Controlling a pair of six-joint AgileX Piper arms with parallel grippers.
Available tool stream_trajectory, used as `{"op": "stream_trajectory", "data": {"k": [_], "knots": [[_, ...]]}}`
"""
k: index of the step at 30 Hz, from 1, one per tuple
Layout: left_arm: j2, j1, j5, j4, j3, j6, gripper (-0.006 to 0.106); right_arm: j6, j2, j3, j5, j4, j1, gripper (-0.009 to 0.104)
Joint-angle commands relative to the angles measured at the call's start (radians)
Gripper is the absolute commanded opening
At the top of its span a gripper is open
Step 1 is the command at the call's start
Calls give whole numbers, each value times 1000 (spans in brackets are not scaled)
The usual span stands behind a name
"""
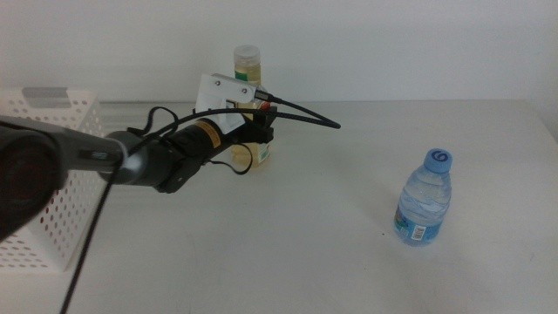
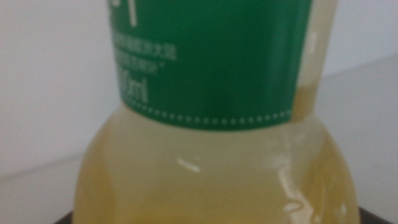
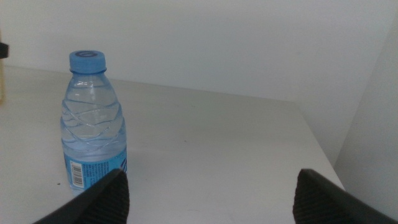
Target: Use arms to grab the bottles and put them into the dustbin to the left of the table.
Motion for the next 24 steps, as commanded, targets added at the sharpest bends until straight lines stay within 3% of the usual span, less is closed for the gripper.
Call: {"op": "stream_trajectory", "data": {"k": [1, 9, 14, 24], "knots": [[-142, -1, -46, -9, 34, -24, 6, -10, -27, -8, -78, -14, -5, 84], [-417, -1, -37, 30, 286, -11, 7, -10, -27, -8, -78, -14, -5, 84], [-603, -1, 117, 82, 380, -110, 7, -10, -27, -8, -78, -14, -5, 84], [-904, -1, 603, 479, 386, -571, 7, -10, -27, -8, -78, -14, -5, 84]]}}
